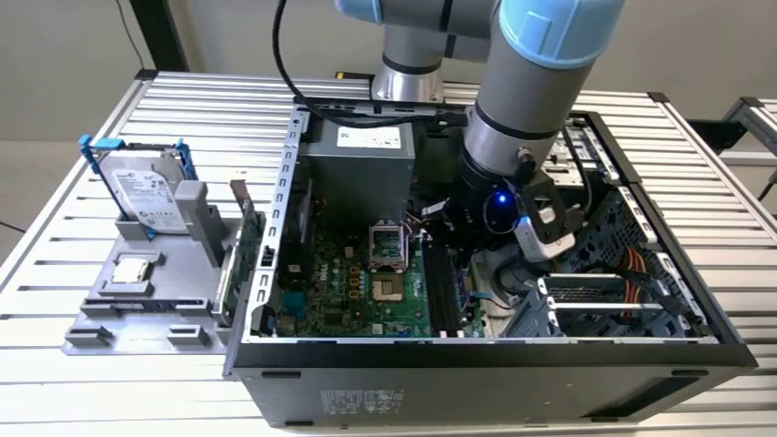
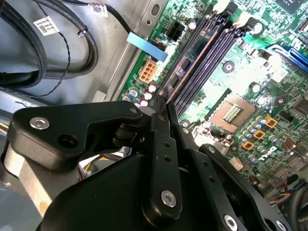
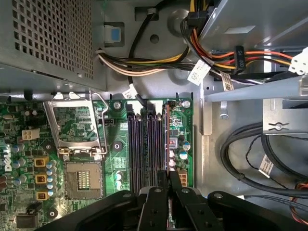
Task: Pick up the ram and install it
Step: 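Insert the ram into the slot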
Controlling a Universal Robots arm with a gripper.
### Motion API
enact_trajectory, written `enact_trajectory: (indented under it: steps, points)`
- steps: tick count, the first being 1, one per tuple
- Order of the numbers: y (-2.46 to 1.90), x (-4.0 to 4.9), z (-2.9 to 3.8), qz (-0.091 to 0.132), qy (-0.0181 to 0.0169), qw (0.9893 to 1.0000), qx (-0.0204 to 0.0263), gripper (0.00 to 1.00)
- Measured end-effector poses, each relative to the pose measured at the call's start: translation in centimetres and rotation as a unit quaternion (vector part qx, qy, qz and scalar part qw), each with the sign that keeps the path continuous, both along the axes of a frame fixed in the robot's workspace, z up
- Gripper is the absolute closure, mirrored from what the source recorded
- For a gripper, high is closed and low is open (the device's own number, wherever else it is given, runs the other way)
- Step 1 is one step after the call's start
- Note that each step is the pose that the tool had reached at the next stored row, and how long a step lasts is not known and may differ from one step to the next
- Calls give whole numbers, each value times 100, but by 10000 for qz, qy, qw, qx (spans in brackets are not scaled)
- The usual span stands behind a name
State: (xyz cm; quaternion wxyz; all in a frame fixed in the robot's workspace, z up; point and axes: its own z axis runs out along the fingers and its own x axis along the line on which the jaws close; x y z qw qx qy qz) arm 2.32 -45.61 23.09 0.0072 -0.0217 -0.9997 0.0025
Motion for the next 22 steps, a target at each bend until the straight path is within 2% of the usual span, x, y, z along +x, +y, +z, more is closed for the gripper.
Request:
enact_trajectory:
  steps: [5,14,19,22]
  points:
    - [-16,-1,-18,9,0,10000,1,100]
    - [-114,-4,-22,28,0,10000,1,100]
    - [-119,-37,-22,51,0,10000,1,100]
    - [-118,-38,-44,51,0,10000,-2,100]
